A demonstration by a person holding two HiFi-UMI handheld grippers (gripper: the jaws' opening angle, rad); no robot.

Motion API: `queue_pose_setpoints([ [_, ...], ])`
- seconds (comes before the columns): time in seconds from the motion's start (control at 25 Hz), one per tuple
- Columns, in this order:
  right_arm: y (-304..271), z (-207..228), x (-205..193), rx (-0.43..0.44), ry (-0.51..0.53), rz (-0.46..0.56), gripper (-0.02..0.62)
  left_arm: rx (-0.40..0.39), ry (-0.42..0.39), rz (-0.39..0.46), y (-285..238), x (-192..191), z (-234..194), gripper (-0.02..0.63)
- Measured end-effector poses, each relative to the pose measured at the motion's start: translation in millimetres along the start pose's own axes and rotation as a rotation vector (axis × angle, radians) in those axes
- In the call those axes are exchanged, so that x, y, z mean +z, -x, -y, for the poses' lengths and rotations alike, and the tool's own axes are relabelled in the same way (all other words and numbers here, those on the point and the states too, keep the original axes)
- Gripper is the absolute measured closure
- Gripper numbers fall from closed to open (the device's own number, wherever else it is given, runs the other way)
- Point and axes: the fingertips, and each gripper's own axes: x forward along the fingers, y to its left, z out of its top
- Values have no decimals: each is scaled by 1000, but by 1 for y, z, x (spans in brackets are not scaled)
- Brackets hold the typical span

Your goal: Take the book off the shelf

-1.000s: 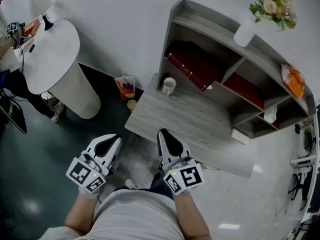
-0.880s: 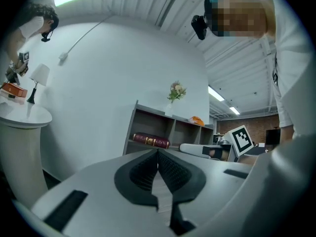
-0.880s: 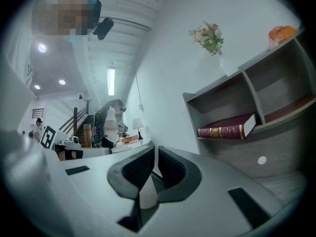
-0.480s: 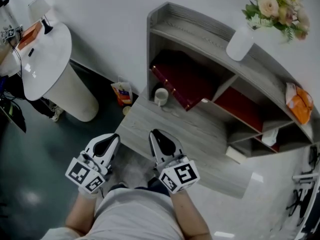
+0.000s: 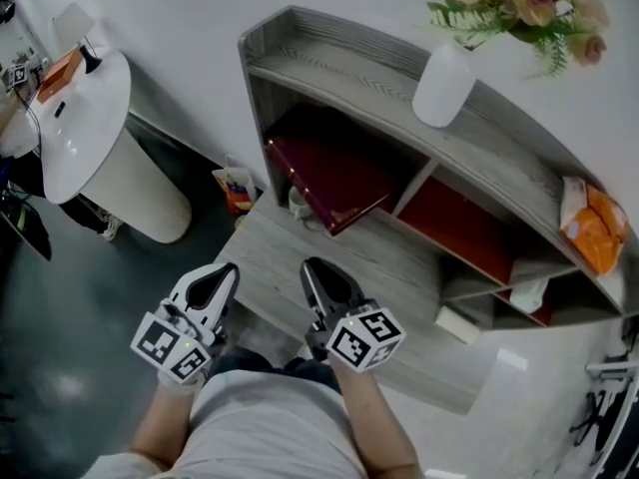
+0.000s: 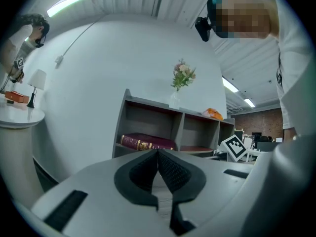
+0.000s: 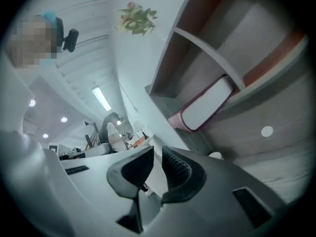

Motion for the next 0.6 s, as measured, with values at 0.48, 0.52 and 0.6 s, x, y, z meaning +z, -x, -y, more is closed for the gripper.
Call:
queue_pose_setpoints([
  [0.48,1,44,27,104,-539,73,290,1,-18,-36,-24,-6,8,589],
  [0.52,0,48,30,97,-570,88,282,-3,-18,-39,-25,-6,8,589],
  [0.6,-4,55,37,88,-613,119,275,-8,-11,-45,-27,-7,5,589],
])
